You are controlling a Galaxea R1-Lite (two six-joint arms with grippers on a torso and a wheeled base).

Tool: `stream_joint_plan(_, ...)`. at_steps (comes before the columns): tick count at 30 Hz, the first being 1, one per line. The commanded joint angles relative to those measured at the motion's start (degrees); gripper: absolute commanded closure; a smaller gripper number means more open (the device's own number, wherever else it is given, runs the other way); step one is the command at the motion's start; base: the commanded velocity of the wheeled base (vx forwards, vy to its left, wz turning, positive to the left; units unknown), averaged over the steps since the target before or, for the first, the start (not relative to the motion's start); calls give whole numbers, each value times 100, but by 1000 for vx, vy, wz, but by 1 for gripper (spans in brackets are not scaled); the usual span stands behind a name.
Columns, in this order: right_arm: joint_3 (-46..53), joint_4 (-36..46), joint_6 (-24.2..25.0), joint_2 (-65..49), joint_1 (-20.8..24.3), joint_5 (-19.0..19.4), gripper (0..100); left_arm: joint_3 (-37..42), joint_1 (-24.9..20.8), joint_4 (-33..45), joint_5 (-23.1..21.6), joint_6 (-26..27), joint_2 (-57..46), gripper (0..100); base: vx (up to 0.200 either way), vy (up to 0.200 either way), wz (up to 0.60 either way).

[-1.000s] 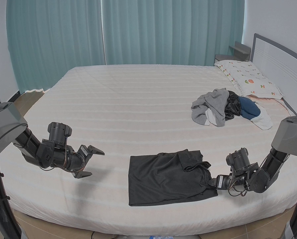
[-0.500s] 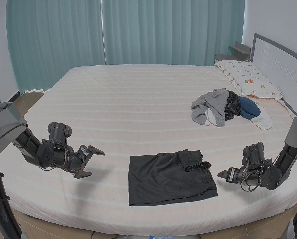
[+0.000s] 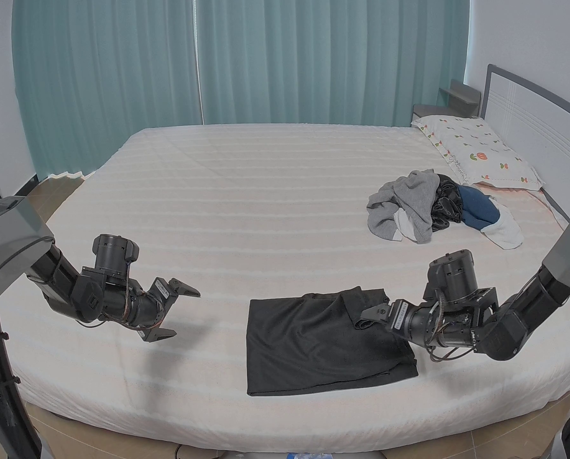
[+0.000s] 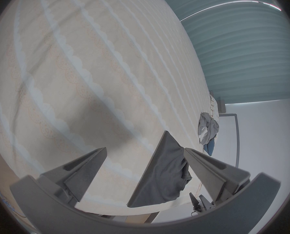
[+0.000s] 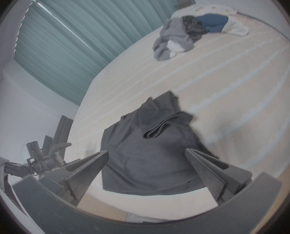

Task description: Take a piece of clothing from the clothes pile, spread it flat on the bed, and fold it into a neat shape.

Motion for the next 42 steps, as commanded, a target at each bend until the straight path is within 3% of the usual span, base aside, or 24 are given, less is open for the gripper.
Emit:
stream_joint_plan(1, -494, 226, 185, 562, 283, 233, 0, 30, -3, -10, -2, 27, 7, 0, 0, 0, 0)
stream_joint_plan(17, -1944, 586, 176, 1749, 177, 171, 0, 30, -12, -10, -2, 27, 7, 0, 0, 0, 0)
stream_joint_plan(25, -2691, 604, 150, 2056, -324, -128, 0, 21, -12, -10, -2, 18, 16, 0, 0, 0, 0)
stream_joint_plan(42, -2937, 542, 168, 2214, -1370, -110, 0, 12, -3, -10, -2, 1, 7, 0, 0, 0, 0)
